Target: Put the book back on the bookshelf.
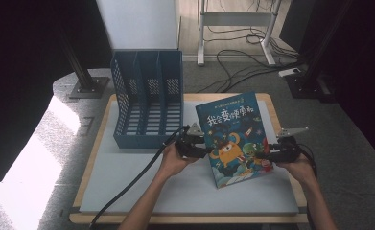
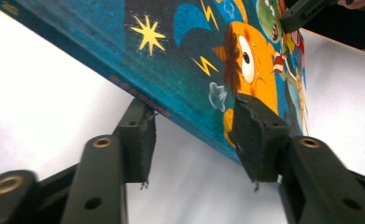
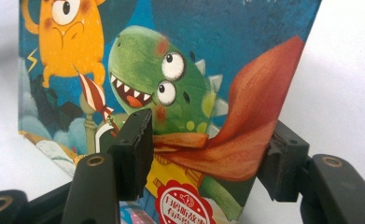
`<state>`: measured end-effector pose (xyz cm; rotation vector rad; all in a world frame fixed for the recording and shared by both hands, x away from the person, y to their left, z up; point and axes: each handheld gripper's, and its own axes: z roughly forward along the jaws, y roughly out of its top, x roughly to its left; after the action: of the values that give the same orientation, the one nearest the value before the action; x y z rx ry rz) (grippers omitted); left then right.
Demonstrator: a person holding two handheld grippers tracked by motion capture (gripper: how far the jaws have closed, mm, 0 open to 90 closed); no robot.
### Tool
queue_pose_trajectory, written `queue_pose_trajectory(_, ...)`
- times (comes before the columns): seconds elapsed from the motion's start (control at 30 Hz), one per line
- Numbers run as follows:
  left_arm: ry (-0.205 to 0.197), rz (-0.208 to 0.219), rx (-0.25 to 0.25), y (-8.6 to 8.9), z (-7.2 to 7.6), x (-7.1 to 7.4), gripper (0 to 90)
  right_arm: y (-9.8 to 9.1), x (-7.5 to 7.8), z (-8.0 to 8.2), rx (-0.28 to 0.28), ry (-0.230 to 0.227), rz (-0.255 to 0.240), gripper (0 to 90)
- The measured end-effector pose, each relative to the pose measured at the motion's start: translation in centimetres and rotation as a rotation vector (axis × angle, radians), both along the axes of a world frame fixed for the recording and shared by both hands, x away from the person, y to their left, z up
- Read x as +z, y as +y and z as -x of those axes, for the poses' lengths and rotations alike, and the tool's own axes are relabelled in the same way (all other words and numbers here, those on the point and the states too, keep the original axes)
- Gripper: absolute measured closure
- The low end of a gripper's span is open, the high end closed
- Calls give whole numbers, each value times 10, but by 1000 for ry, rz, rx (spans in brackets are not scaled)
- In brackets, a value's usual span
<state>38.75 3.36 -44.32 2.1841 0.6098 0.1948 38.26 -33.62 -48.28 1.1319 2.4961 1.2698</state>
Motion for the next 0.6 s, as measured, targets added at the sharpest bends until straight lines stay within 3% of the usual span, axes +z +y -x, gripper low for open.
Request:
queue_pose_trajectory(0.27,-4,81,-11,5,3,12,614,5,5,3,-22,-42,31,405)
queue_pose_trajectory(0.5,-65,57,13,10,10,22,666,15,7,4,-37,-117,49,400)
queue_pose_trajectory(0.6,-76,72,5,13,12,26,700,18,6,4,-49,-157,51,394)
